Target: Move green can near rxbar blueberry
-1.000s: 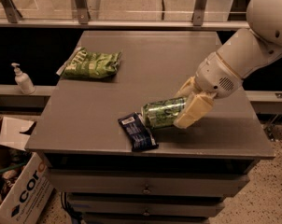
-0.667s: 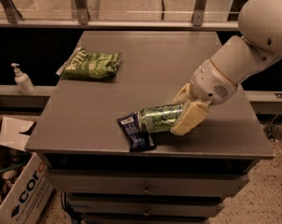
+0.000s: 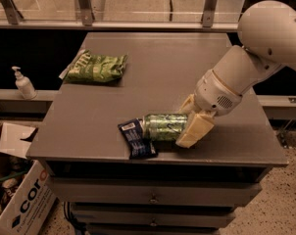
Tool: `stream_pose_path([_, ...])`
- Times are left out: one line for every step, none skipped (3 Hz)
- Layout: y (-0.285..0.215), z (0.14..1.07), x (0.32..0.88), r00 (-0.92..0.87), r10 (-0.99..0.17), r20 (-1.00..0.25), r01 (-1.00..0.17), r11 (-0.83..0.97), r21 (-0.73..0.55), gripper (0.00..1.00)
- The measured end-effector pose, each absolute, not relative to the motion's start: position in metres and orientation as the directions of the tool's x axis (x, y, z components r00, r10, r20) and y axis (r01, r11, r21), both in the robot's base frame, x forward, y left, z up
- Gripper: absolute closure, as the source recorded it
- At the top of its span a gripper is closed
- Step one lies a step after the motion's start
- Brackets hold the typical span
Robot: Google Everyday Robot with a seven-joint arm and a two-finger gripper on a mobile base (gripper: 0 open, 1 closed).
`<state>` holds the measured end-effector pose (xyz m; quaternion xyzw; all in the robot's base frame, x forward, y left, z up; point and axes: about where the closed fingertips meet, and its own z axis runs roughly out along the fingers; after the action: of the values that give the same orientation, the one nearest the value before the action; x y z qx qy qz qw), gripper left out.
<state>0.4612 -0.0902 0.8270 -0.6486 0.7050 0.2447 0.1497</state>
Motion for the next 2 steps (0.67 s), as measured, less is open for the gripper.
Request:
stream_pose_path([-0.0909,0.8234,0.4613,-0.118,-0.847,-0.519,-0.988,0.045,0.151,0.59])
stream_pose_path([-0.0916,0.8222,0.4611,-0.119,-0.848,-0.517,-0.988,0.048,0.149,0.36])
